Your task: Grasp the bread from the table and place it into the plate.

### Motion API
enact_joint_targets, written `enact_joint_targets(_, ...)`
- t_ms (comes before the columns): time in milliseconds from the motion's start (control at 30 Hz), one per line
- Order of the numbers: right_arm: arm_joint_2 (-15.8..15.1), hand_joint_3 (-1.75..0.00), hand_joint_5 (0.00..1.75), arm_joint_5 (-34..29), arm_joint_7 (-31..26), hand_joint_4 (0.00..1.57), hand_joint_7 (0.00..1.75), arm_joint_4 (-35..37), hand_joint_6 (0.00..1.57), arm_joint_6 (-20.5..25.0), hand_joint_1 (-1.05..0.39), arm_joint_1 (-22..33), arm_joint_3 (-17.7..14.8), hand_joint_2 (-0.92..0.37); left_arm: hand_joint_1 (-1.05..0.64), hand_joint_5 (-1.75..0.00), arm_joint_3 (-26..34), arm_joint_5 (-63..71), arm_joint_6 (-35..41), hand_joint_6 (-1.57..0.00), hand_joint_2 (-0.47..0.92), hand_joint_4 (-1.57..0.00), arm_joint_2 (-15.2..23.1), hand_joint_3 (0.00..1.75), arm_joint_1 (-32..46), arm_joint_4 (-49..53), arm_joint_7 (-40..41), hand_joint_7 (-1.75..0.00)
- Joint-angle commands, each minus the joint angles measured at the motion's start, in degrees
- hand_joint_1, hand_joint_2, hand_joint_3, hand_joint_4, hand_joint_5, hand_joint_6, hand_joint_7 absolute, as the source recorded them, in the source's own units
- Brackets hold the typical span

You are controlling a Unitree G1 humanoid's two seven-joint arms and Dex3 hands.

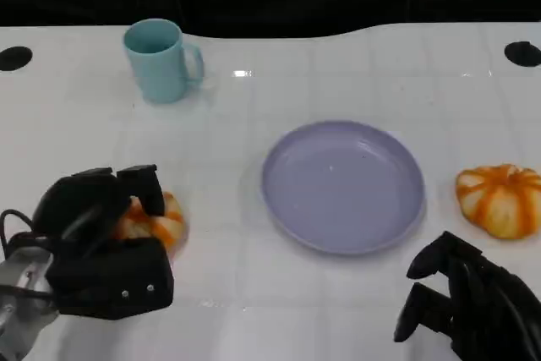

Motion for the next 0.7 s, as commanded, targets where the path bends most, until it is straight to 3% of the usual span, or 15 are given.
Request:
enact_joint_targets(33,-0.71,-0.48,1.75,-0.02,0.08,0.63,1.69,0.07,0.43,-0.42,-0.54,-0.15,-0.51,-0.92,-0.2,-1.75,3.15,-5.95,0.49,-0.69,0.64,-0.82,-0.38,1.02,1.08,-4.78,-4.69,-1.75)
enact_joint_targets(167,-0.61,-0.48,1.75,-0.15,-0.01,0.63,1.69,0.21,0.42,-0.52,-0.54,-0.21,-0.47,-0.92,-0.21,-1.75,4.5,-8.36,1.75,-0.7,0.62,-0.82,-0.75,1.07,1.9,-8.3,-7.28,-1.75)
enact_joint_targets(267,-0.59,-0.47,1.75,-0.2,0.15,0.64,1.69,0.49,0.44,-0.78,-0.54,-0.28,-0.43,-0.92,-0.23,-1.75,5.8,-10.91,3.48,-0.72,0.56,-0.87,-1.26,1.22,2.06,-12.84,-10.45,-1.75)
enact_joint_targets(700,-0.64,-0.49,1.75,-0.27,0.16,0.63,1.69,0.7,0.42,-0.69,-0.53,-0.18,-0.35,-0.92,-0.21,-1.75,6.25,-11.91,8.87,-0.72,0.5,-0.87,-3.64,1.24,-1.12,-21.38,-16.38,-1.75)
